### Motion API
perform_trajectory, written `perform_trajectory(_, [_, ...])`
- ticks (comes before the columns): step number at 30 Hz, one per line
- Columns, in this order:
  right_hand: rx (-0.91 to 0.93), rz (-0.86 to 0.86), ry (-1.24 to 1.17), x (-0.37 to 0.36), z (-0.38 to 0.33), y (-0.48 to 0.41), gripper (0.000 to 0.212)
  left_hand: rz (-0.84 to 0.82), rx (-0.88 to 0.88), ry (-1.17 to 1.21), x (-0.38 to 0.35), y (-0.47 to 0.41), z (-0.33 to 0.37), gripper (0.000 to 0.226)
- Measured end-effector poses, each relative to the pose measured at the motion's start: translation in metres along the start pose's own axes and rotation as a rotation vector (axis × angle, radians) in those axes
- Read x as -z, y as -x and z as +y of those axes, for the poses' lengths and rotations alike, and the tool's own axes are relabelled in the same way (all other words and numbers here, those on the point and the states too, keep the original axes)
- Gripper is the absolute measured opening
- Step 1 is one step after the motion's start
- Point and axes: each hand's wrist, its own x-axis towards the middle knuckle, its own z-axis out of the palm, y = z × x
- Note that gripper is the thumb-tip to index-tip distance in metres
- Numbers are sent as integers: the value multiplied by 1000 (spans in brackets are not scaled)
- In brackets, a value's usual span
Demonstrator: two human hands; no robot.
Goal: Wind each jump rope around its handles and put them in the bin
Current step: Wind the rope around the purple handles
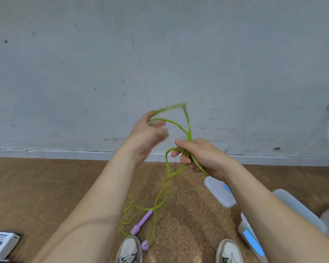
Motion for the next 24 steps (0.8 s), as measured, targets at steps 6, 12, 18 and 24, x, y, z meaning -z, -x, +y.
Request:
perform_trajectory(6, [77, -30, 175, 2, -9, 10, 35, -338, 128, -113, -6, 10, -12, 78])
perform_trajectory(12, [170, 36, 566, -8, 2, 7, 19, -197, 17, -245, -28, 14, -15, 53])
perform_trajectory(18, [181, 146, 726, 7, 11, 8, 74, -94, -172, 151, -43, 16, 8, 42])
perform_trajectory(24, [140, -131, 415, 2, 16, 5, 21, 29, -384, 578, -27, 13, 46, 35])
